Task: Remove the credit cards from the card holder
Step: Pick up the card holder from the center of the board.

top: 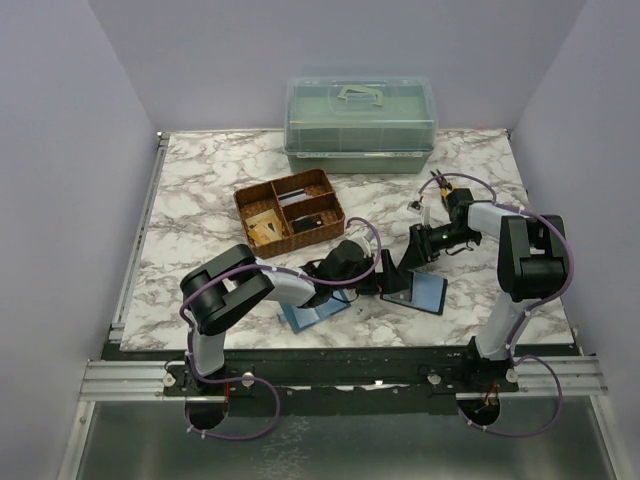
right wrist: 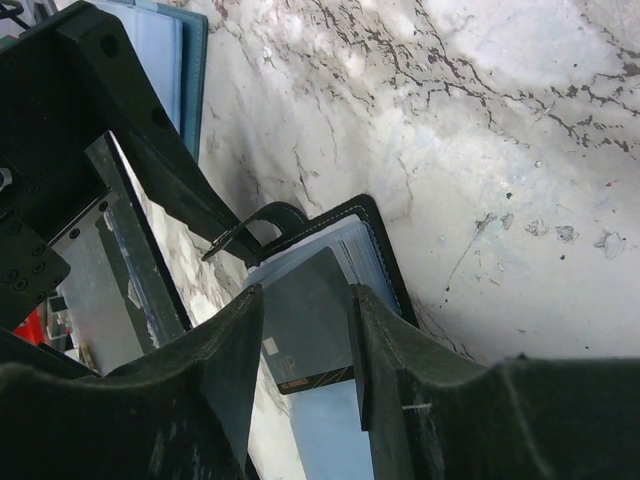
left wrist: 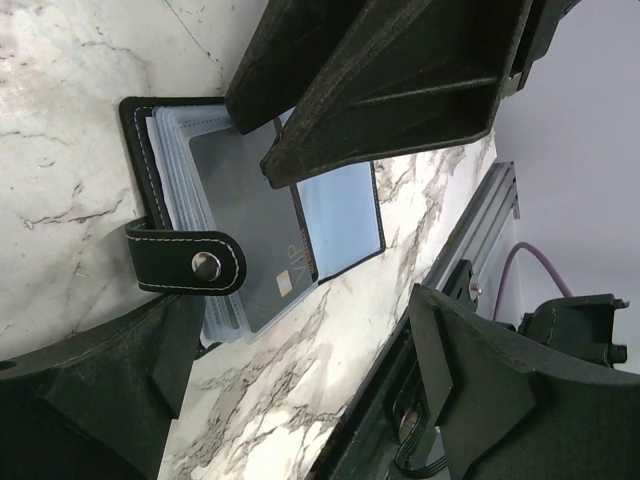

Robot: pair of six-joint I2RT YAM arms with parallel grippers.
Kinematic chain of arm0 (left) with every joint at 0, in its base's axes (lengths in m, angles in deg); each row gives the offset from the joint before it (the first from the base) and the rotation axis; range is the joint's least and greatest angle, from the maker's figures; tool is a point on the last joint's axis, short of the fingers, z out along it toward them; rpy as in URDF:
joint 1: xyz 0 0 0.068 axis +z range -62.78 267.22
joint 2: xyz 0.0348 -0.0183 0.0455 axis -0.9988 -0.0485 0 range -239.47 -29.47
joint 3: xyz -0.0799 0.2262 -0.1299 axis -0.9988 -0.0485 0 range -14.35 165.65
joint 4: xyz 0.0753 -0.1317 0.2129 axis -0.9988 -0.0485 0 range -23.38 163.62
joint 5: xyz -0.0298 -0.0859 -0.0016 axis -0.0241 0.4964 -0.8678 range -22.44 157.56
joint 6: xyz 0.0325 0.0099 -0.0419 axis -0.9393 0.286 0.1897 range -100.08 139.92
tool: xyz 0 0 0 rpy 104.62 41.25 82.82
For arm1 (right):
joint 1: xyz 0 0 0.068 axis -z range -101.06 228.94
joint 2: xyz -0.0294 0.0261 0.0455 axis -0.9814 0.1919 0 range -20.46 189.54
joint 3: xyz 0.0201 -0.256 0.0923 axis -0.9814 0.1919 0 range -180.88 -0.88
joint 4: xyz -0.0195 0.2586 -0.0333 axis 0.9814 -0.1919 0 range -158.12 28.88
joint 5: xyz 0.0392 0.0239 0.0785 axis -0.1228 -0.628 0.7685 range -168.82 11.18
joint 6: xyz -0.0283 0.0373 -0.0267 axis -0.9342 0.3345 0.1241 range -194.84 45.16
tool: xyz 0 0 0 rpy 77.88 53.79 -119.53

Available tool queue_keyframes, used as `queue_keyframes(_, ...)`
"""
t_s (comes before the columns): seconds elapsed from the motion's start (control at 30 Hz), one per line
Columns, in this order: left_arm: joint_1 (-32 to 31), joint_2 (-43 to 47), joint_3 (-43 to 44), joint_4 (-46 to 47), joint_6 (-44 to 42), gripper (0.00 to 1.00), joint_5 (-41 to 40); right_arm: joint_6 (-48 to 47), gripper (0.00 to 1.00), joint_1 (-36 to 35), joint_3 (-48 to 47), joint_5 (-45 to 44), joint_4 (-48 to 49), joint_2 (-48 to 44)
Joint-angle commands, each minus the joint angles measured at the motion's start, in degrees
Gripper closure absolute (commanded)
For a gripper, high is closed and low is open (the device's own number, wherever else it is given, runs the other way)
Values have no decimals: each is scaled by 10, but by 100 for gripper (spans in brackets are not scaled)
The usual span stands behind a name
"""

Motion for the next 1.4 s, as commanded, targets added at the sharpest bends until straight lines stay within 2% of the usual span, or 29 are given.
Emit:
queue_keyframes(0.0, 3, -9, 13, 7, 3, 10, 3, -8, 55, -5, -12, -5, -12, 12)
queue_keyframes(0.33, 3, 14, 9, 11, 14, 13, 2, 7, 56, -5, -4, -40, 3, 13)
queue_keyframes(0.47, 2, 21, 2, 13, 46, 14, 1, 8, 59, -5, -2, -48, 3, 10)
queue_keyframes(0.73, -5, 31, -21, 20, 91, 18, -17, 6, 60, -5, 1, -45, 0, 6)
queue_keyframes(1.1, -6, 7, -6, 26, 102, 18, -15, 4, 60, -5, 2, -44, -2, 6)
queue_keyframes(1.37, -6, -30, 5, 20, 131, 26, -5, 4, 60, -5, 2, -43, -4, 6)
